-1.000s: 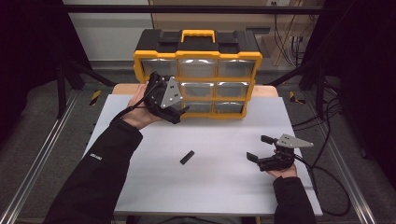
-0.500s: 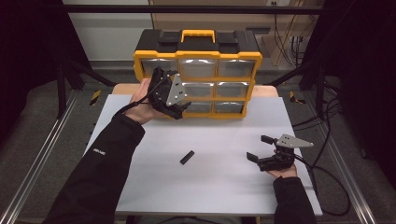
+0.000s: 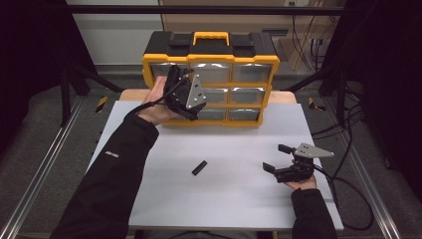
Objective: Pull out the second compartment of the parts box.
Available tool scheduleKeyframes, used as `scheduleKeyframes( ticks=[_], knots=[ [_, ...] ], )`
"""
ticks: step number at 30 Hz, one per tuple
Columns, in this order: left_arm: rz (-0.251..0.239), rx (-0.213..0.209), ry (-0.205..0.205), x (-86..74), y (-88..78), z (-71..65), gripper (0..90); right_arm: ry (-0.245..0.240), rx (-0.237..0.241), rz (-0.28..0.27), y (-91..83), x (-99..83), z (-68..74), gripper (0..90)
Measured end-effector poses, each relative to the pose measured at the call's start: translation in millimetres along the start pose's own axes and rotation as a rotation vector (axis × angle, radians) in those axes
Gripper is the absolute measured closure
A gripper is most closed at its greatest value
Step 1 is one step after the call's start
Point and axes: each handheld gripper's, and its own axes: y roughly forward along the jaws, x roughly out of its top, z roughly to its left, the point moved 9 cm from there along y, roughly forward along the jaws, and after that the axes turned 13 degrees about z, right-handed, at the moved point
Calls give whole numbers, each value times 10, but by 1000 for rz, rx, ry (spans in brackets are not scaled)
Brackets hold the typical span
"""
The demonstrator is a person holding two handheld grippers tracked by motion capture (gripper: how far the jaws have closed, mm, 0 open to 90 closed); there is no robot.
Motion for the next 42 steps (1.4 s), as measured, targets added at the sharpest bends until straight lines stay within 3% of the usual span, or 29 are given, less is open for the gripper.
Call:
scheduleKeyframes(
  ticks=[9, 30, 42],
  knots=[
    [-5, 27, 34, 59, 64, 28, 4, 1, 2, 1, 4, -1, 4, 2],
    [46, 93, 108, 187, 282, 140, 5, 1, 3, -1, 4, 0, 5, 2],
    [73, 125, 150, 183, 411, 151, 7, 2, 3, 0, 5, -1, 4, 2]
  ],
)
